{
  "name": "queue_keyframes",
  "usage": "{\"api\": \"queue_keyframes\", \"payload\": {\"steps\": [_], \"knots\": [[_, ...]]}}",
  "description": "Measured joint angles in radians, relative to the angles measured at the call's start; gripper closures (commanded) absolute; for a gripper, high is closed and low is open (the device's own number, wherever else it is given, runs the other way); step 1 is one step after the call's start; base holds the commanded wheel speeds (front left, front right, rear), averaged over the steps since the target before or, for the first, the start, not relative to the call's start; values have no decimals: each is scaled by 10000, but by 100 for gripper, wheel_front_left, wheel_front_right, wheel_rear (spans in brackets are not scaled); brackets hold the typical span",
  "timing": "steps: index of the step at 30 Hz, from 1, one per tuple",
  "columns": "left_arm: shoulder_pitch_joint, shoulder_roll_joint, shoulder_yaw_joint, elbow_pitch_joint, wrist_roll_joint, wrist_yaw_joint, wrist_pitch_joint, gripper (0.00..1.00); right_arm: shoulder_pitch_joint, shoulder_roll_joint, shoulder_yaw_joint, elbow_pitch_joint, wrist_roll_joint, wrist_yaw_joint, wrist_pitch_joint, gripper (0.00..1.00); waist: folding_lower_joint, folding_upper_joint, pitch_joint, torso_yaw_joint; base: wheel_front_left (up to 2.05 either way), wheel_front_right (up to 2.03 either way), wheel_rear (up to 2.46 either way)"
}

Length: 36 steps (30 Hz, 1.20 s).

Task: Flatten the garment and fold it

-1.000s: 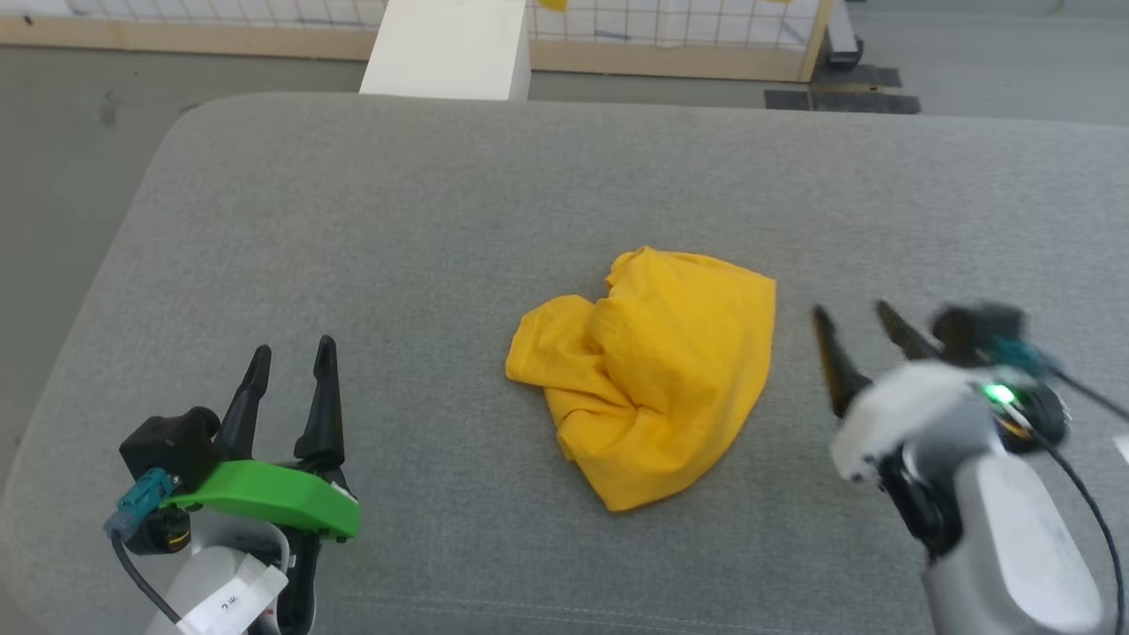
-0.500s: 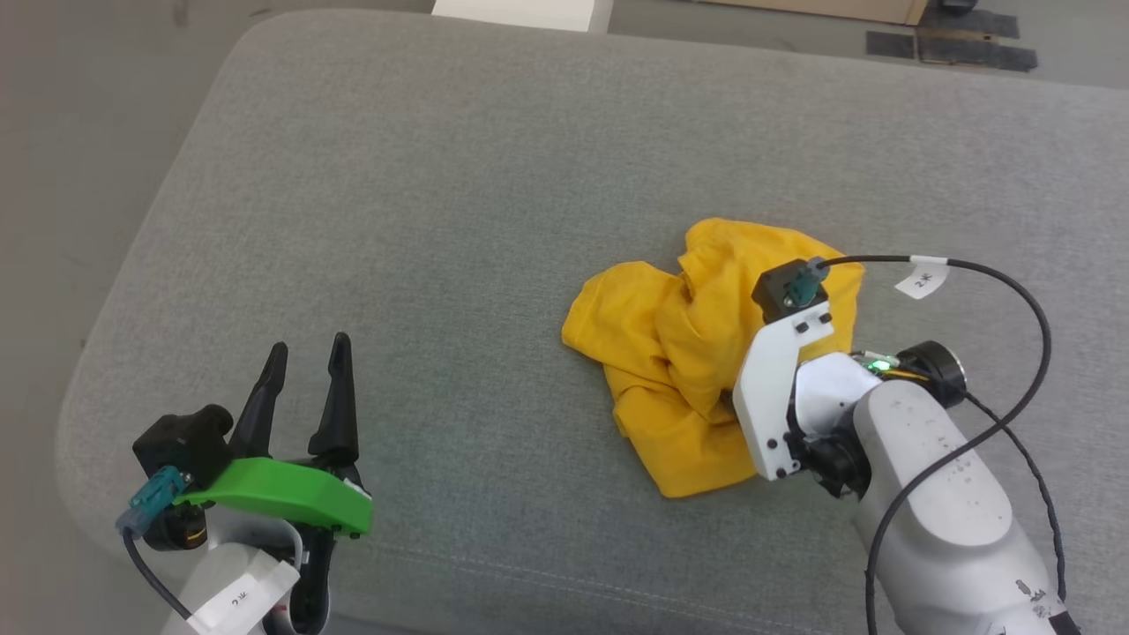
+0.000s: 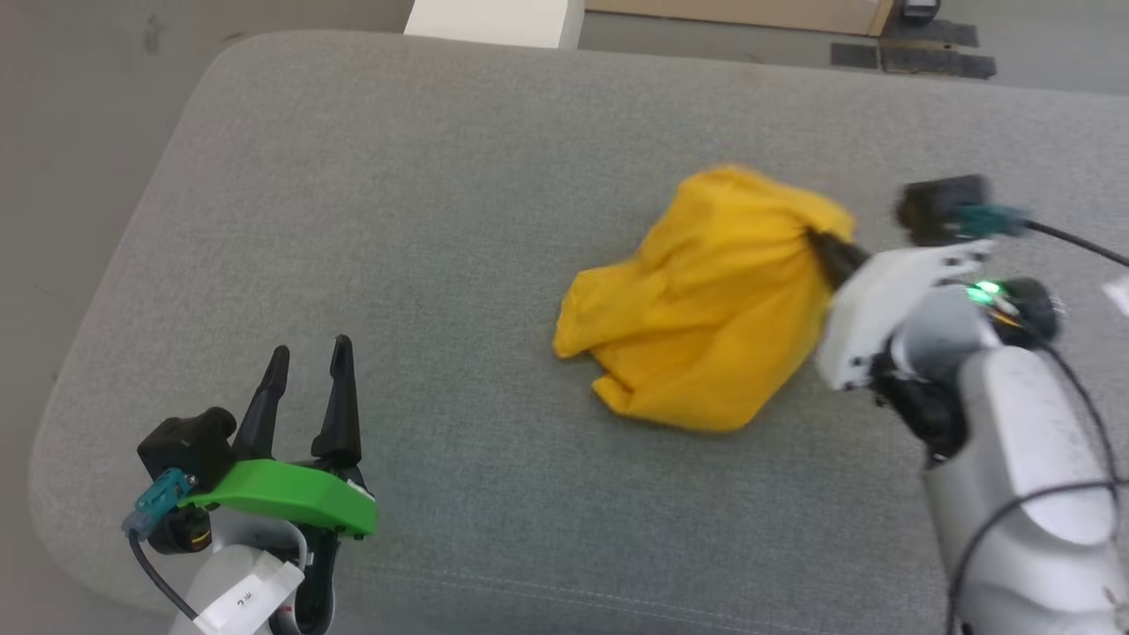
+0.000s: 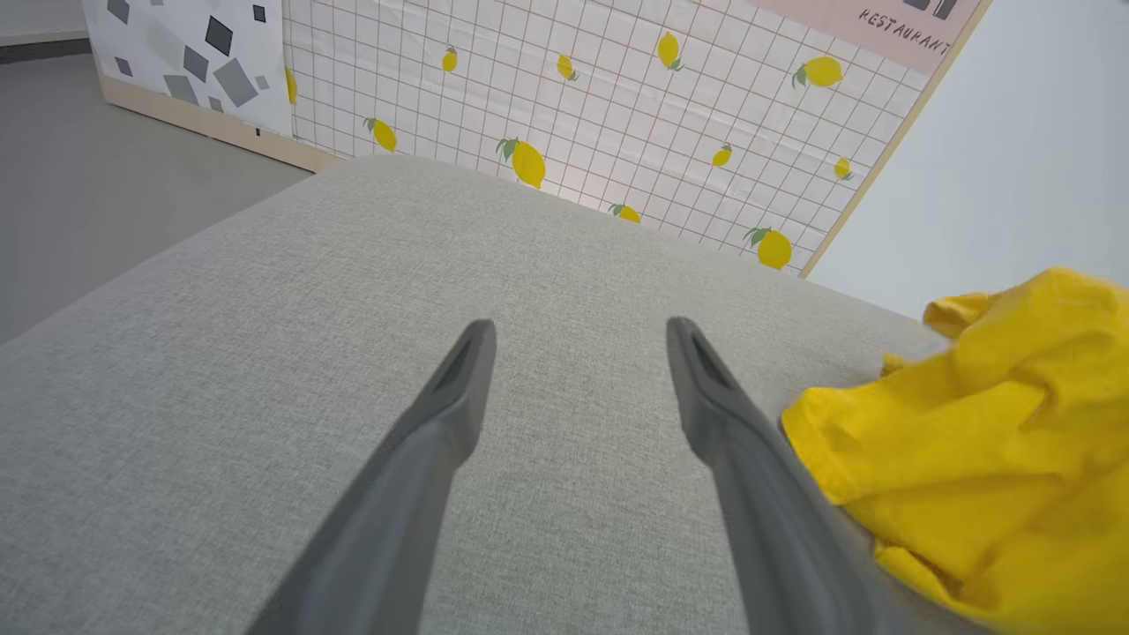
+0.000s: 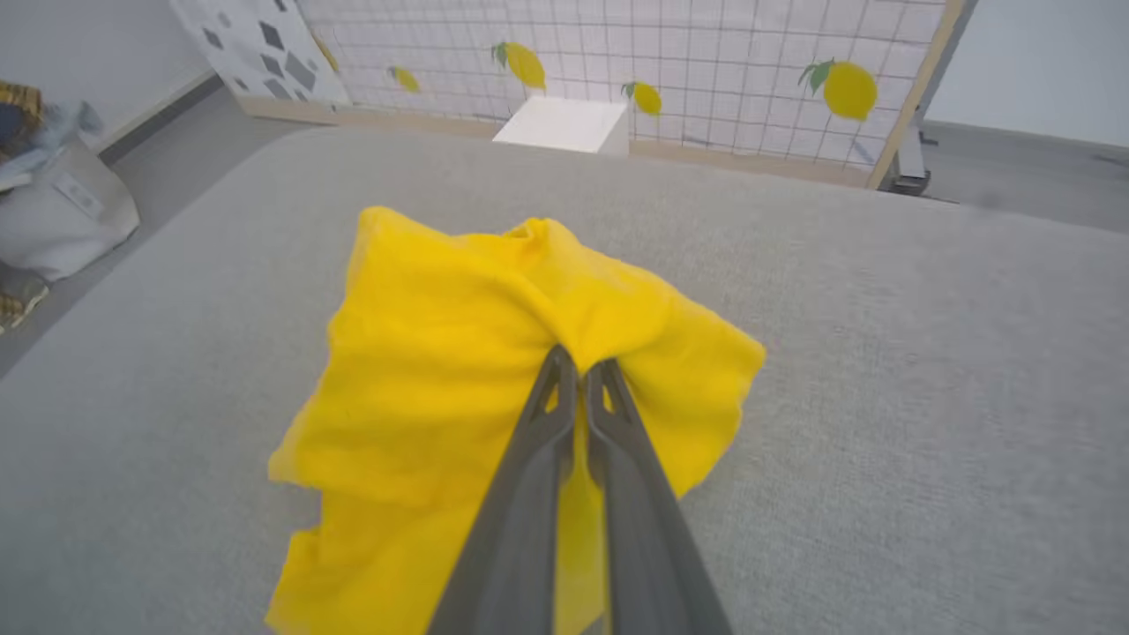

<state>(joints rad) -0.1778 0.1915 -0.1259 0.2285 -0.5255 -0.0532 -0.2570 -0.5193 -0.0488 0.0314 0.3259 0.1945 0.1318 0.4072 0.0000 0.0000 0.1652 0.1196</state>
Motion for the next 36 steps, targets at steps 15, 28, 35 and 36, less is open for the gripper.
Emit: {"api": "queue_keyframes", "payload": {"steps": [15, 28, 35, 36], "knots": [[79, -94, -100, 184, 52, 0, 4, 0, 4157, -8, -869, -184, 2027, 0, -389, 0, 0, 0, -502, -549, 0, 0, 0], [-1071, -617, -759, 251, -560, 205, 2353, 0, 3518, -15, -3409, -1087, 2052, 0, -3233, 0, 0, 0, -645, -1106, 0, 0, 0], [-3075, -1055, -2280, 1498, -675, 859, 6324, 0, 3568, -4, -3018, -888, 2366, 0, -3099, 0, 0, 0, -452, -1813, 0, 0, 0], [-3219, -1047, -2571, 1787, -581, 911, 6947, 0, 3573, -4, -2957, -832, 2399, 0, -3131, 0, 0, 1, -410, -1943, 0, 0, 0]]}}
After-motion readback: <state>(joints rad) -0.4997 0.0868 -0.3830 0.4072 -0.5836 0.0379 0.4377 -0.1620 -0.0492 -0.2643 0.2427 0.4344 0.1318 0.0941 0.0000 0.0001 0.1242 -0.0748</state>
